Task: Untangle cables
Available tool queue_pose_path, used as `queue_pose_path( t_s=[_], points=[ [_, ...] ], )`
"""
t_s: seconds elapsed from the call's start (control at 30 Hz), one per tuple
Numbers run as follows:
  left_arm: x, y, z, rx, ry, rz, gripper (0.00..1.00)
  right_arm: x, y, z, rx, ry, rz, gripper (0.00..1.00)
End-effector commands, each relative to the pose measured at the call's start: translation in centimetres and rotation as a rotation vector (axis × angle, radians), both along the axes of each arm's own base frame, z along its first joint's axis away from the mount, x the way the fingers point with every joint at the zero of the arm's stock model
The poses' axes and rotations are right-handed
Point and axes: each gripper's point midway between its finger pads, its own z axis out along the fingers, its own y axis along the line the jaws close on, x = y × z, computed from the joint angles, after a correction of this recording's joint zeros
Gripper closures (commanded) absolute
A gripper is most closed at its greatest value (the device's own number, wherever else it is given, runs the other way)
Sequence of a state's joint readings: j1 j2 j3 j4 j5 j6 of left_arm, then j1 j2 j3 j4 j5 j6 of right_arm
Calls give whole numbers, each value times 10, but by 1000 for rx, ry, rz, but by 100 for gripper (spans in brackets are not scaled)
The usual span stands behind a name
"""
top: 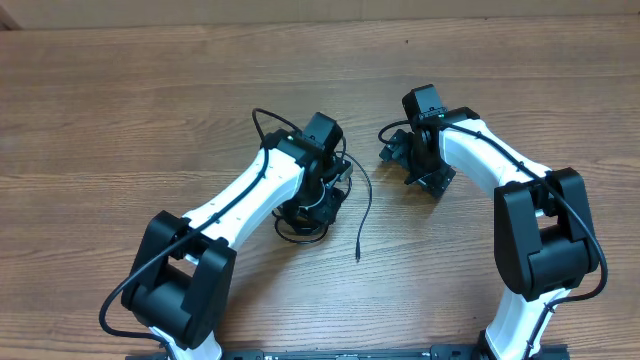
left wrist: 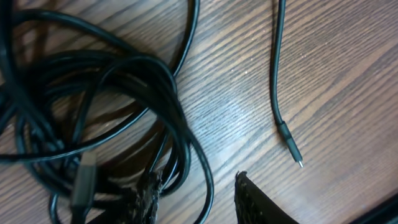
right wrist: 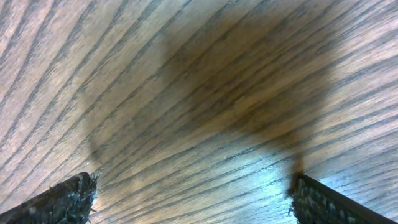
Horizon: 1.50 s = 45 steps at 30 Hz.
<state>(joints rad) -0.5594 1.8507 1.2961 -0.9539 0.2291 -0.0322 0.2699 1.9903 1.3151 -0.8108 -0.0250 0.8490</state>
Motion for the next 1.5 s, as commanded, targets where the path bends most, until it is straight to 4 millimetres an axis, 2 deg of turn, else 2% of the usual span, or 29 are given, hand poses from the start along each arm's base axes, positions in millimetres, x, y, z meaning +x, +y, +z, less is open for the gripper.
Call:
queue_pose_path(
  t_s=[0.0, 0.1, 0.43, 0.73, 1.0, 1.2, 1.33, 1.47],
  points=[
    [-2, 3, -1, 44, -37, 20, 58, -20, -3, -26, -9, 82, 11, 0],
    [0, 6, -4, 97, -69, 36, 53, -20, -3, -26, -9, 82, 11, 0],
    [0, -1, -5, 140, -128, 6, 52, -20, -3, -26, -9, 82, 11, 0],
    [-1, -2, -6, 140, -129, 3, 53, -20, -3, -26, -9, 83, 11, 0],
    [-4, 4, -22, 150, -137, 24, 55, -20, -3, -26, -9, 83, 11, 0],
    [-4, 4, -23, 149, -138, 26, 59, -20, -3, -26, -9, 83, 11, 0],
    [-4, 4, -23, 149, -137, 26, 53, -20, -3, -26, -9, 83, 11, 0],
    [-4, 4, -23, 149, -138, 26, 53, -20, -3, -26, -9, 82, 11, 0]
  ],
)
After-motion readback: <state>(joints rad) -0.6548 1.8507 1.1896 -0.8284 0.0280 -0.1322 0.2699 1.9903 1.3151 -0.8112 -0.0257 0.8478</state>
